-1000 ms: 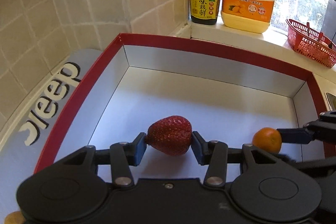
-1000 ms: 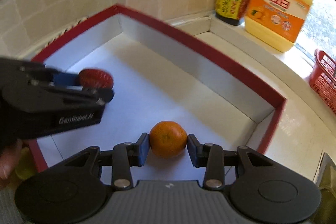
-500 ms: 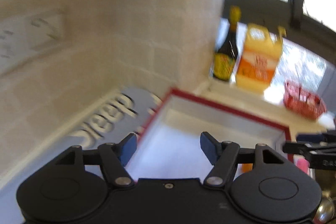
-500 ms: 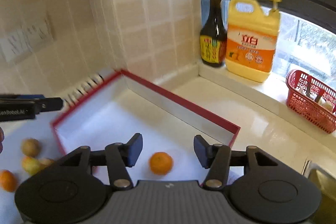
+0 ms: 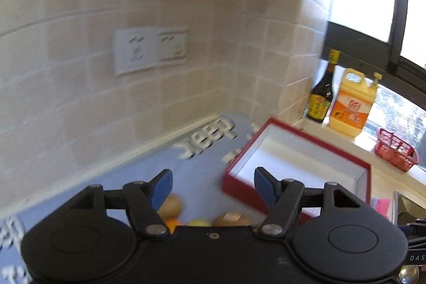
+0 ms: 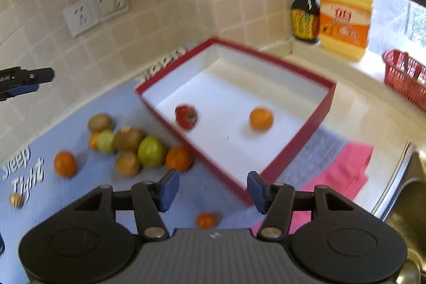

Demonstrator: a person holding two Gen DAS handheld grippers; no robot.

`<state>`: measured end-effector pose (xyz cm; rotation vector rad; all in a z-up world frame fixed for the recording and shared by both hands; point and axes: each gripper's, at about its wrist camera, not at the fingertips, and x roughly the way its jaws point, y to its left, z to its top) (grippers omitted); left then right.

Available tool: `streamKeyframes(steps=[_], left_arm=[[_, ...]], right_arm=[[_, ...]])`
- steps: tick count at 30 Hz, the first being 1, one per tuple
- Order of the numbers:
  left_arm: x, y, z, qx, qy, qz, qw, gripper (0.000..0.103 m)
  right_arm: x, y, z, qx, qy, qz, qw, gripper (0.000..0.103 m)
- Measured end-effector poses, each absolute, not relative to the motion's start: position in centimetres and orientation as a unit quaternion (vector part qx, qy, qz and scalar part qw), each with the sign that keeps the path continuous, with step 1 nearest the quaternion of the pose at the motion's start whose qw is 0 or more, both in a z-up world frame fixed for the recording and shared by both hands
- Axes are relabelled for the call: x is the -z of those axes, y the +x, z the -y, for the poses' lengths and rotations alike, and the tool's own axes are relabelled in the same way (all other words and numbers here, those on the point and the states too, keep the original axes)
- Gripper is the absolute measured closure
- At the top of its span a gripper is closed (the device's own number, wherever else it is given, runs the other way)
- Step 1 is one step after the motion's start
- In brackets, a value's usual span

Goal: Organize fruits
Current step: 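Return both tools to the fruits on the mat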

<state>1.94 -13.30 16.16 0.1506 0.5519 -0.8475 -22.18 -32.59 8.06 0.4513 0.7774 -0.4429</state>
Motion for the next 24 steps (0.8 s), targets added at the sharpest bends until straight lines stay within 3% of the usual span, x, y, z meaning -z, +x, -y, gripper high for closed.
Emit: streamKeyframes(steps=[6,12,24], left_arm=[[-13.0,1.9,10.2,0.397,0.069,-0.316,0.859,0.023],[-6.8,1.5,13.7,0.428,0.058,-0.402,0.807,0.023],[-1.0,2.0,20.8,0.429,0.122,-0.428,0.786,0.023]], right_arm=[[-5.4,-21.8,31.2,0.202,0.216,-0.408,0.864,0.046],[-3.2,-20.7,30.9,0.196,0.209,-0.428,0.857,0.049],[-0.5,-19.1,31.3,0.196,0.218,-0.448,0.844,0.054]])
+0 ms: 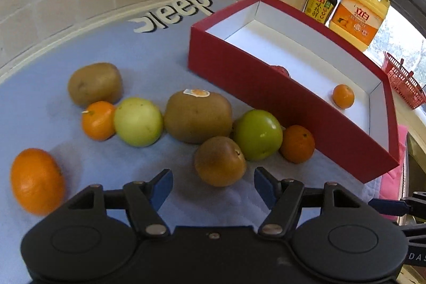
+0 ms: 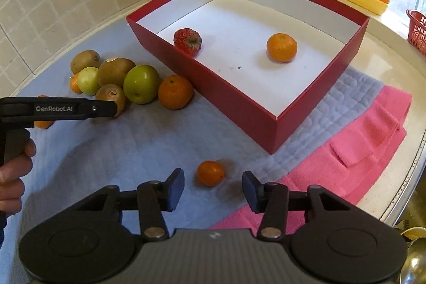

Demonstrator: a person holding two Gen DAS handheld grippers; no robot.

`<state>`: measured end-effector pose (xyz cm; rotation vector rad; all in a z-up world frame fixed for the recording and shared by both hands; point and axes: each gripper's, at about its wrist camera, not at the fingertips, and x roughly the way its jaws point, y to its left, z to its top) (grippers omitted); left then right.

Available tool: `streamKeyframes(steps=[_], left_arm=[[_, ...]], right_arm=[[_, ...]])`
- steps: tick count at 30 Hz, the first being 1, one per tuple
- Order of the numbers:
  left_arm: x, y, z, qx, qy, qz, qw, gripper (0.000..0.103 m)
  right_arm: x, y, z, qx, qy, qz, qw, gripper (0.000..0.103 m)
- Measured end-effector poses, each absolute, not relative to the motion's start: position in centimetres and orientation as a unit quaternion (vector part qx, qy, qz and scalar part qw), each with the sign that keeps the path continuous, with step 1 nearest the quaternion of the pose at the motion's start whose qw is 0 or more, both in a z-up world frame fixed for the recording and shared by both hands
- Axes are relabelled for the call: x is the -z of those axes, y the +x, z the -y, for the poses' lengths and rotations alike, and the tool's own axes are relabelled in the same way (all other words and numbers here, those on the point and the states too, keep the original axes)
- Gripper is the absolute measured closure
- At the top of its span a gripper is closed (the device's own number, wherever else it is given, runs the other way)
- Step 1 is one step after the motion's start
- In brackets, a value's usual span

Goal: Organize fruits
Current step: 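Return both tools to the fruits on the mat, then grasp the brown round fruit with the left tool while the right grasps a mandarin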

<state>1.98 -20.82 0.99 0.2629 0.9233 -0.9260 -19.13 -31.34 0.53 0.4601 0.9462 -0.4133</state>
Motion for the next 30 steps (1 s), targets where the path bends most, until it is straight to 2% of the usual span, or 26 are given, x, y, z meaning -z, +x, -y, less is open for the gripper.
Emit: streamKeyframes(steps=[3,7,10,11,12,18,23,30], left_arm=[[-0.7,2.1,21.5,0.433,0.131,-0.426,0.784,0.023],[-0.5,2.5,21.8,0.431,0.131,-0.428,0.783,0.033],[-0.3,2.7,21.9,0.430,0.127,-0.433,0.782,0.036],[-0.3,2.7,22.0,0.431,0.126,-0.432,0.782,0.039],[-0.4,2.7,22.0,0.437,0.123,-0.429,0.781,0.051],[-2.0,1.5,21.1,0.442,0.128,-0.408,0.789,0.053],[-7.7,1.4,19.8,0.480,0.092,-0.356,0.797,0.053],[-14.5,4.4,25.8,0.532,0.082,-0.270,0.798,0.052]], right_arm=[[-0.4,-18.6,31.4,0.193,0.216,-0.448,0.846,0.062],[-0.3,-17.8,30.9,0.191,0.197,-0.454,0.848,0.072],[-0.2,-17.4,30.7,0.190,0.187,-0.458,0.848,0.078],[-0.3,-17.4,30.7,0.189,0.185,-0.458,0.849,0.078],[-0.3,-17.3,30.7,0.187,0.184,-0.458,0.849,0.078],[-1.9,-17.2,30.5,0.170,0.182,-0.441,0.862,0.078],[-6.2,-17.2,31.3,0.160,0.168,-0.387,0.892,0.078],[-11.2,-15.4,36.4,0.215,0.139,-0.302,0.918,0.078]])
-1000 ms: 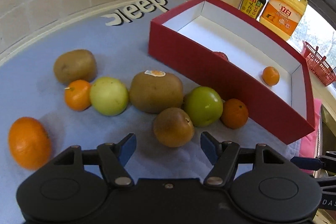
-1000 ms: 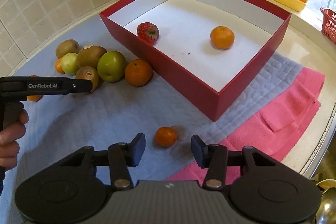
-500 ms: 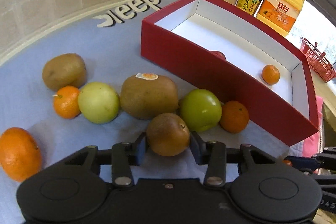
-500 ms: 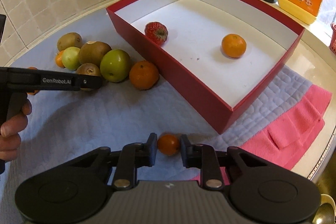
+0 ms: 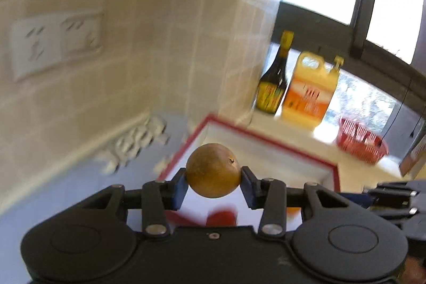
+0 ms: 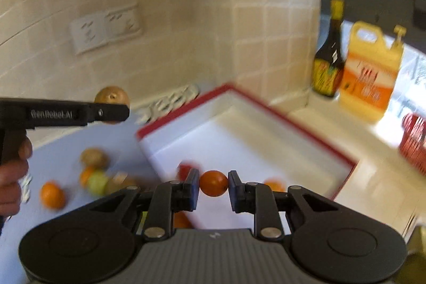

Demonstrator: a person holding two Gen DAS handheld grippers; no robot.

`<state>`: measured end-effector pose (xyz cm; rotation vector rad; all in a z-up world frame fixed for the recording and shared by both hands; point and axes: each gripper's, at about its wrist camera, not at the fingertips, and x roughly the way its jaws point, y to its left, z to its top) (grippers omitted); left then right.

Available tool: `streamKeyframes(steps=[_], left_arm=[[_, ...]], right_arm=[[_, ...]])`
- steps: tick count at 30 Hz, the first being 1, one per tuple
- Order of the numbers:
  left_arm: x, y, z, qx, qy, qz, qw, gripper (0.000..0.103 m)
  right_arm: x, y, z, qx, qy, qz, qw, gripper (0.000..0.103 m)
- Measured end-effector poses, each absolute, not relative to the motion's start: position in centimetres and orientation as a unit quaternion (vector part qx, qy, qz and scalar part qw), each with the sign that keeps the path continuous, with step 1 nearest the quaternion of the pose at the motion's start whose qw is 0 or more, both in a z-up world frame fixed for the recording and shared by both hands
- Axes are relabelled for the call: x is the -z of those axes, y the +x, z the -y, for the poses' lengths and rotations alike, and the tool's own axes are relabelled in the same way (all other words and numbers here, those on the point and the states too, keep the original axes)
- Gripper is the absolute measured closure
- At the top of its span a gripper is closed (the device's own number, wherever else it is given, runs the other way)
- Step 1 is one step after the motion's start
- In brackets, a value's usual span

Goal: Organize fruits
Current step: 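Grasp the brown round fruit with the left tool while the right grasps a mandarin, then lower both held fruits into the white box and open both tools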

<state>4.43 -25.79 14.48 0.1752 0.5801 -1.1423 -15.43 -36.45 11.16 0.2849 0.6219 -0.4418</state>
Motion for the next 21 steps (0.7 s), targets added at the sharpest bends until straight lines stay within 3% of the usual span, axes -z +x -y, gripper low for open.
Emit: streamKeyframes(steps=[4,9,15,21], left_arm=[[-14.3,5.6,31.6,0.550,0.113,-0.269,0.782,0.052],[-9.5,6.5,36.6,0.561,0.151,-0.328,0.745,0.052],[-4.8,6.9,39.3,0.551,0.190,-0.376,0.720,0.052],[-3.6,6.9,40.2,0.546,0.208,-0.394,0.709,0.052]], right_arm=[[-11.4,-12.8,40.3,0.245,0.148,-0.285,0.915,0.078],[-8.4,-8.4,43.6,0.260,0.202,-0.304,0.894,0.078],[-3.6,-5.0,46.0,0.274,0.240,-0.355,0.861,0.078],[-1.3,-4.0,46.3,0.283,0.254,-0.379,0.843,0.078]])
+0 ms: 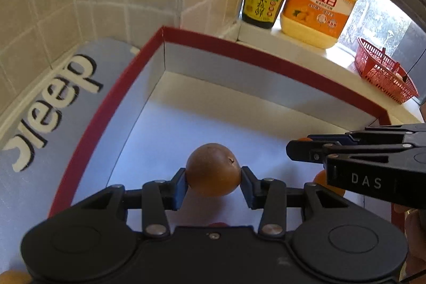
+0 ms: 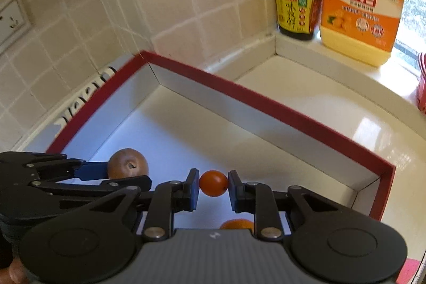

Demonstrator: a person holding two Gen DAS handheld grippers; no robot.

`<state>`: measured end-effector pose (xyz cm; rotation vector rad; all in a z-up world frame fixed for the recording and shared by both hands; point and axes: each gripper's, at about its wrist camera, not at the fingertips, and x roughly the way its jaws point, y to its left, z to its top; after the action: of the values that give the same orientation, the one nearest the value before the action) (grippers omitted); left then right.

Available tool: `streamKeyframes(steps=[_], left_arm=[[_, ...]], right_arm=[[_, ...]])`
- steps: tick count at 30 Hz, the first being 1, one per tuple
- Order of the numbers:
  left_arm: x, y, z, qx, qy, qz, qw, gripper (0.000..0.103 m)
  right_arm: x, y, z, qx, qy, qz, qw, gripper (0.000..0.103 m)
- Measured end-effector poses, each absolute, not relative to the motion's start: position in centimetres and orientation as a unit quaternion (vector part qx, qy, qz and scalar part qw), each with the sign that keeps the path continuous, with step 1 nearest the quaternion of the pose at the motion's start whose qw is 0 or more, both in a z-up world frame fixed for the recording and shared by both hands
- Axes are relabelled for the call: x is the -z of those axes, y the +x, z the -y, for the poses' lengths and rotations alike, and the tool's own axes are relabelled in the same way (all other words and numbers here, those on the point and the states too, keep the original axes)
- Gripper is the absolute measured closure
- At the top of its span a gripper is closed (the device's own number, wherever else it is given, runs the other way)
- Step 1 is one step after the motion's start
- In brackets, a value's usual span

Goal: Organize fruits
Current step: 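Lower both held fruits into the white box and open both tools, then move both tools back over the fruits on the mat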

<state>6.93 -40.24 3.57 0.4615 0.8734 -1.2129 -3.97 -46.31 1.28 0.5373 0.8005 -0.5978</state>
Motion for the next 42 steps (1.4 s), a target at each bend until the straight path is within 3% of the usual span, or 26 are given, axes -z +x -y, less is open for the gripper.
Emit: streamKeyframes(steps=[8,10,15,29,35,42], left_arm=[[-3.4,7.2,40.5,0.548,0.205,-0.393,0.709,0.050],[-3.8,7.1,40.0,0.551,0.201,-0.385,0.713,0.040],[-7.1,7.0,37.0,0.548,0.169,-0.359,0.736,0.036],[-20.4,6.3,15.1,0.410,0.045,-0.277,0.868,0.030],[-21.4,5.3,6.6,0.323,0.028,-0.267,0.908,0.029],[-18.4,4.4,-3.2,0.209,-0.006,-0.310,0.927,0.026]], right_arm=[[-0.1,-3.2,46.1,0.284,0.260,-0.390,0.836,0.077],[0.0,-3.3,46.2,0.283,0.265,-0.391,0.835,0.075],[-2.5,-4.6,45.7,0.288,0.263,-0.366,0.845,0.075],[-13.4,-9.2,38.7,0.215,0.232,-0.276,0.908,0.075],[-14.3,-7.2,33.4,0.141,0.212,-0.289,0.923,0.075],[-12.9,-2.4,25.8,0.040,0.199,-0.336,0.920,0.073]])
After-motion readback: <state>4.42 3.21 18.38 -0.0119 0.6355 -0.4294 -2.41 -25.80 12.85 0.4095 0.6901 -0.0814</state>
